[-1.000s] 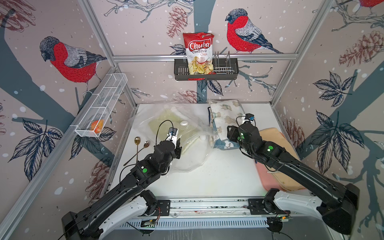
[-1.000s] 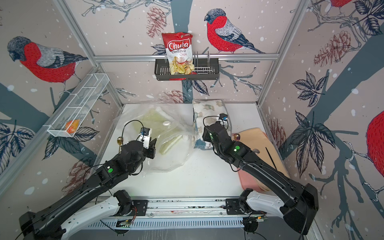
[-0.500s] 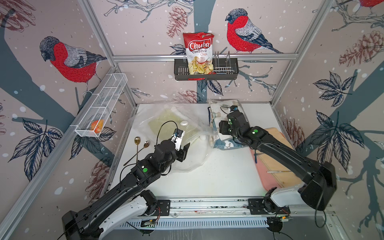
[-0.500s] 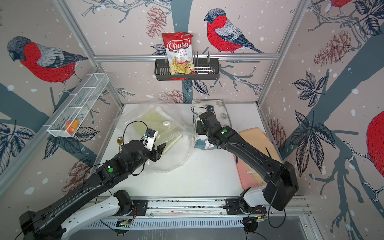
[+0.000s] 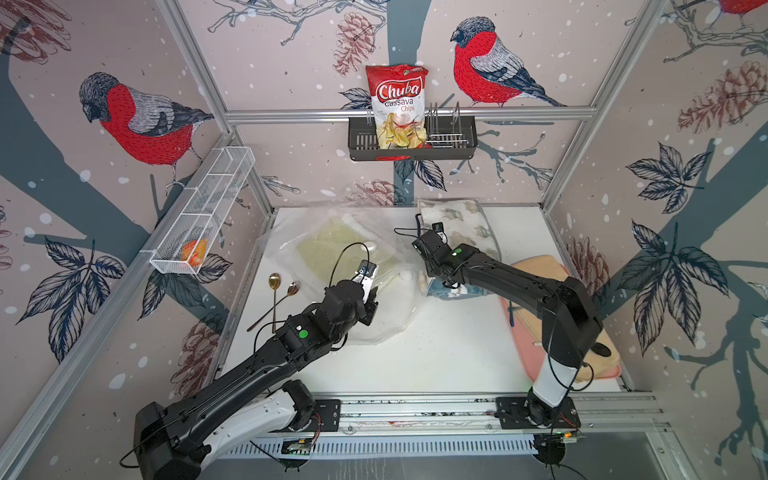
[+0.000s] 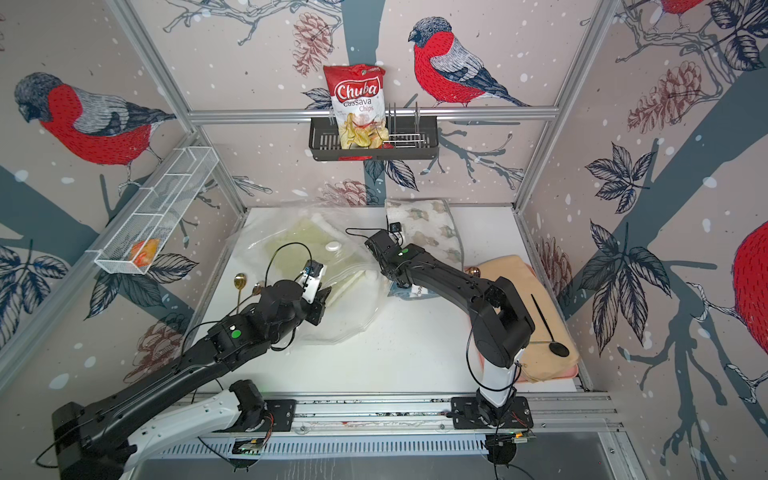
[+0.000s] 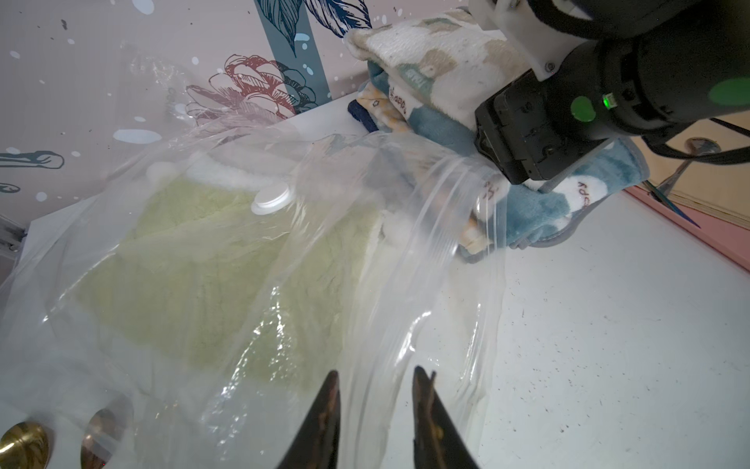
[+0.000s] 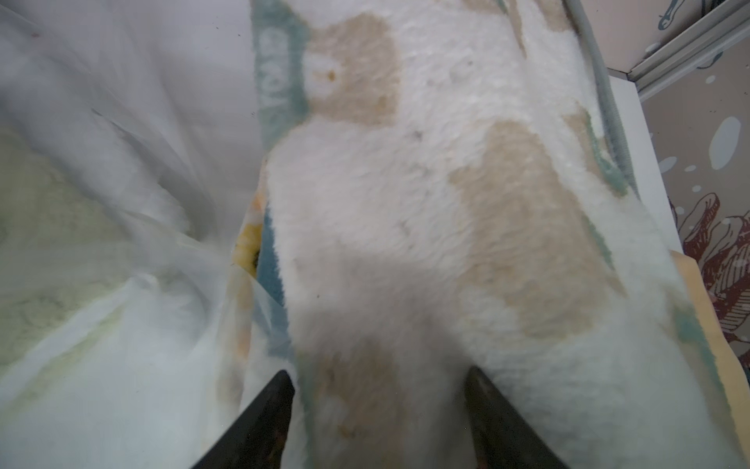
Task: Take the blanket out of the vacuum bag
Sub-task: Place the blanket at the center of the board.
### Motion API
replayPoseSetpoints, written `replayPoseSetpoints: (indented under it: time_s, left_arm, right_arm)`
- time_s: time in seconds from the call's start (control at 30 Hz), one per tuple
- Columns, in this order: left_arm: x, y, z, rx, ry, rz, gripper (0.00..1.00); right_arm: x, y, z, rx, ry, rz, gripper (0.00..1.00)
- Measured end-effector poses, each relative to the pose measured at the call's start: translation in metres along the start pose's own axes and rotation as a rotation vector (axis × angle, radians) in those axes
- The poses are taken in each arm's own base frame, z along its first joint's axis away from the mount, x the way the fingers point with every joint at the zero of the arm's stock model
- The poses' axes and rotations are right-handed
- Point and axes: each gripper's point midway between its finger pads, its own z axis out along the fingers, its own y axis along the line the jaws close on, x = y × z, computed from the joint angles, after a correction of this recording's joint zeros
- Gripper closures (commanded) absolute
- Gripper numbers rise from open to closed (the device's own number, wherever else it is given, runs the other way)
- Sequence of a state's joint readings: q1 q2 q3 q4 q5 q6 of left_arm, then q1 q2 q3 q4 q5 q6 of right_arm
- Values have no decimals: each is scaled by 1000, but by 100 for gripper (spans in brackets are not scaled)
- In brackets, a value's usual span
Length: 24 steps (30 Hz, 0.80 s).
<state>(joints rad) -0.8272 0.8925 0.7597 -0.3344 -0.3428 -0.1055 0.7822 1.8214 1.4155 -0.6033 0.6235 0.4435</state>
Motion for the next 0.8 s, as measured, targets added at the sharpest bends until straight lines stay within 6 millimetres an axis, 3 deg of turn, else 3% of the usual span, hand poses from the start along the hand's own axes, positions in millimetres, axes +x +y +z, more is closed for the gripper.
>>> replayPoseSetpoints:
  time_s: [0.13,0.4,0.5,0.8]
  left_arm:
    - [4,-1,4,1,17,6,63]
    - [7,-2,5,-1,32,12,61]
    - [7,-1,5,-5,32,12,62]
    - [6,0,4,-8,28,11,61]
  right_arm:
    - [-1,-13,9,49,-2,12,42]
    - [-6,-31,12,56,-26,42,89]
    - [-13,-35,7,33,-47,52,98]
    - [-40,-46,-14,-134,-100,124,100]
